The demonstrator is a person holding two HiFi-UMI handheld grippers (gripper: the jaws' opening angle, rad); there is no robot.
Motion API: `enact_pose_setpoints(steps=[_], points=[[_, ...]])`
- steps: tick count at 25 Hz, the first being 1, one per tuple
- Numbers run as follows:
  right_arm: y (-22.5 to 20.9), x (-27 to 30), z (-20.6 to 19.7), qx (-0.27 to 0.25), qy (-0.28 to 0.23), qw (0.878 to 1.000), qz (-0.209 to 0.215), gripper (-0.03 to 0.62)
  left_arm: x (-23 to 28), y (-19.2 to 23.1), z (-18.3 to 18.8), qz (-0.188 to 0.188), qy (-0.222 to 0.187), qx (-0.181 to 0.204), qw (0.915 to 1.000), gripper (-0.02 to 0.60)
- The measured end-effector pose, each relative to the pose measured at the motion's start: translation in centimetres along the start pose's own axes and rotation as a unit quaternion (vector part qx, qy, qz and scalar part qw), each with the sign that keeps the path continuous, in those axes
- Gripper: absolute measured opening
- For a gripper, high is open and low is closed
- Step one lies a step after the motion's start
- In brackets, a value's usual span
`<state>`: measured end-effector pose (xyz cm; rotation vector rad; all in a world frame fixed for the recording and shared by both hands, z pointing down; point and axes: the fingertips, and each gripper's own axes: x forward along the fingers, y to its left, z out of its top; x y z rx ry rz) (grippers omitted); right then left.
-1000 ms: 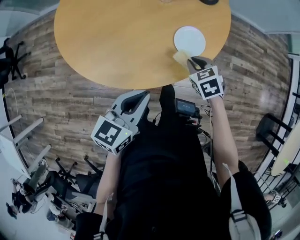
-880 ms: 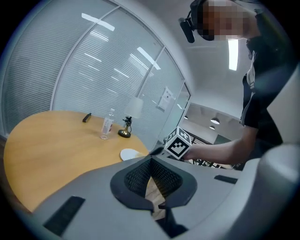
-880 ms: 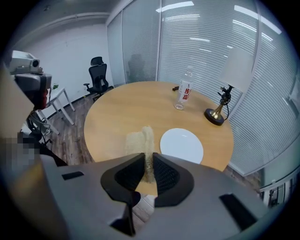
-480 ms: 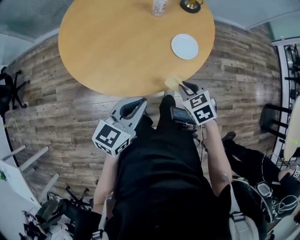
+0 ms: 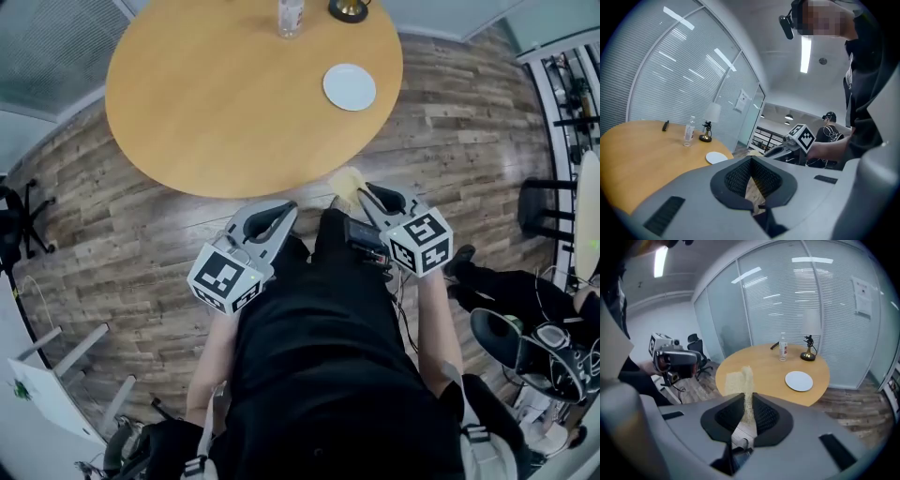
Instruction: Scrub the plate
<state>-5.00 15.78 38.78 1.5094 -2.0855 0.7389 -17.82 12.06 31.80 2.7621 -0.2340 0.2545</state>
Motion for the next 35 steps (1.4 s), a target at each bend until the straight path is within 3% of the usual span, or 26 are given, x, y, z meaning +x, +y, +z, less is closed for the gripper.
enact_pose_setpoints(steps=[5,7,10,23,35], points=[[2.3,-3.5,3.1,0.076,-0.115,0.987,0.082,0.049,-0.5,-0.4,0.6,0.002,-0.018,0.003,0.9998,0.012],[3.8,-4.6,4.3,0.078,-0.153,0.978,0.119,0.049,-0.7,-1.1,0.8,-0.003,-0.023,0.009,0.9997,0.012],[5.3,-5.5,5.2,0.062,-0.183,0.971,0.141,0.048,-0.8,-1.9,0.9,-0.013,-0.02,0.017,0.9996,0.012],[6.2,-5.5,6.0,0.069,-0.197,0.961,0.179,0.048,-1.1,-2.1,0.1,-0.011,-0.013,0.016,0.9997,0.012],[5.7,-4.6,6.6,0.064,-0.191,0.963,0.178,0.048,-0.3,-1.0,0.7,-0.016,-0.009,0.013,0.9997,0.012]])
